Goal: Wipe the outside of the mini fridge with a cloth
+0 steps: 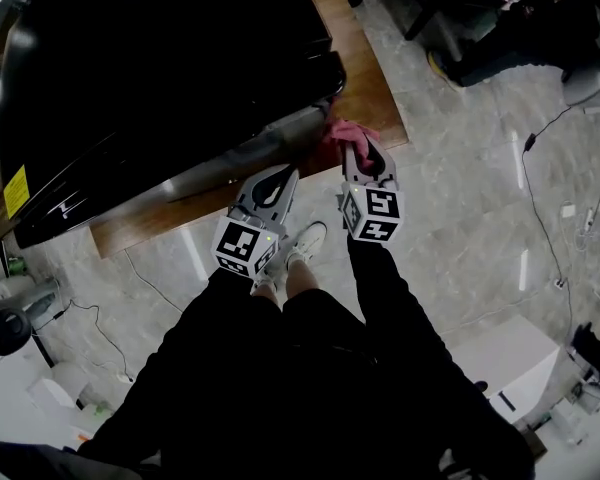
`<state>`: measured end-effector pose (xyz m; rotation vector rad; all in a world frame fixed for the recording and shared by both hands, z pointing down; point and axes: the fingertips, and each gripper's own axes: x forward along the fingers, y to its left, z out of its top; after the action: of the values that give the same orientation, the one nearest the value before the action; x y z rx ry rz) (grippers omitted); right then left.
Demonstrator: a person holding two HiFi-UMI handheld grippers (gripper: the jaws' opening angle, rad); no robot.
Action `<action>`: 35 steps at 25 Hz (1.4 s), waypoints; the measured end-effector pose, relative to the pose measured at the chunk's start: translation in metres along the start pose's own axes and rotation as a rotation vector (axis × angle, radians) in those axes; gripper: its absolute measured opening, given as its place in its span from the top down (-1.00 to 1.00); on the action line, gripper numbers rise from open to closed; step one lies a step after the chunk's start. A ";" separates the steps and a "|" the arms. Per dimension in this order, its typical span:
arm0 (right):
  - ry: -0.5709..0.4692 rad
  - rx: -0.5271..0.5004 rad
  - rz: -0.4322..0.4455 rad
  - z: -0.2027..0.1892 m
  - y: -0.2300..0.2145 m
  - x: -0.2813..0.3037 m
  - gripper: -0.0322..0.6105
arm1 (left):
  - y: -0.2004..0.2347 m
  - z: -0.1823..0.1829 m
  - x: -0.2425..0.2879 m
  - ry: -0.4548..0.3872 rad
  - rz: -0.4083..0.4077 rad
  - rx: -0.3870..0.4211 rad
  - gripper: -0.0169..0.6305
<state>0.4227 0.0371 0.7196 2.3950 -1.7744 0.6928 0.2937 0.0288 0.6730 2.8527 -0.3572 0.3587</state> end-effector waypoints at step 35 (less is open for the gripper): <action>-0.288 -0.617 0.758 0.424 0.396 -0.180 0.61 | 0.061 0.437 -0.332 -0.317 0.250 0.210 0.93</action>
<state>0.1456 -0.0698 0.1894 1.4497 -2.5417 -0.1963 0.0571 -0.0765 0.1851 3.0780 -0.7841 -0.0192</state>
